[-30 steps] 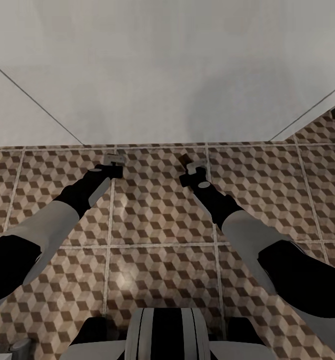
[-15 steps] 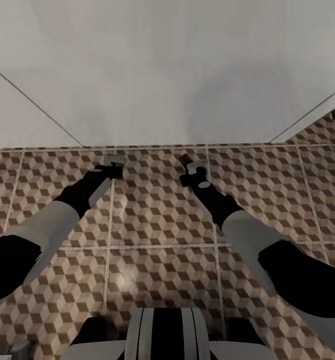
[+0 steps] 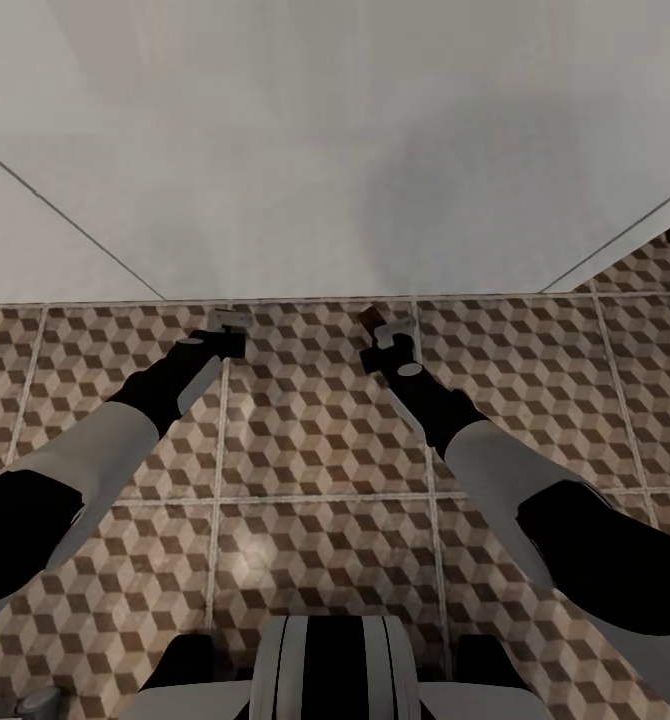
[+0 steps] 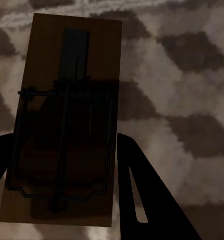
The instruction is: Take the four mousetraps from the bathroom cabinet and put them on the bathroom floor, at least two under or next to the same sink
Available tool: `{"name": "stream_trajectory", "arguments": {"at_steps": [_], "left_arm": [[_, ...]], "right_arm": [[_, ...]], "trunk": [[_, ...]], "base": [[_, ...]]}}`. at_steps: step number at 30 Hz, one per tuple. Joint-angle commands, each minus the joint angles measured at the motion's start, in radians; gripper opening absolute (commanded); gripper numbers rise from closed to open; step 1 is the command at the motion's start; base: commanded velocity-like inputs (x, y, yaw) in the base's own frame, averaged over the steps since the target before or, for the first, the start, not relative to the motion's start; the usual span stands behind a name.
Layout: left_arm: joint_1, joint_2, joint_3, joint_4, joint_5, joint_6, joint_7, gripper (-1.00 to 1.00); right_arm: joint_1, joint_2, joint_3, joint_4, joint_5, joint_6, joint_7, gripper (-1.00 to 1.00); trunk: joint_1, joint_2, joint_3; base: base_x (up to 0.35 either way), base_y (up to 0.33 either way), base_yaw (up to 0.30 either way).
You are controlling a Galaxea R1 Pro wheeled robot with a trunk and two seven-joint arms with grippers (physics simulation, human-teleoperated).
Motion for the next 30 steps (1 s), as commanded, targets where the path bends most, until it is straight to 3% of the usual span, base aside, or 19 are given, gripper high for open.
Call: {"name": "stream_trajectory", "arguments": {"at_steps": [1,30], "left_arm": [[-0.001,0.002,-0.009,-0.003,0.007,0.005,0.010,-1.00],[-0.001,0.002,-0.009,0.006,0.007,0.005,0.010,-1.00]], "right_arm": [[-0.001,-0.001,0.008,-0.001,-0.010,0.005,-0.007,-1.00],[0.000,-0.002,0.008,-0.001,-0.010,0.005,-0.007,-1.00]], "trunk": [[0.000,0.000,-0.001],[0.000,0.000,-0.001]], "base": [[0.000,0.000,0.000],[0.021,0.000,0.000]]}}
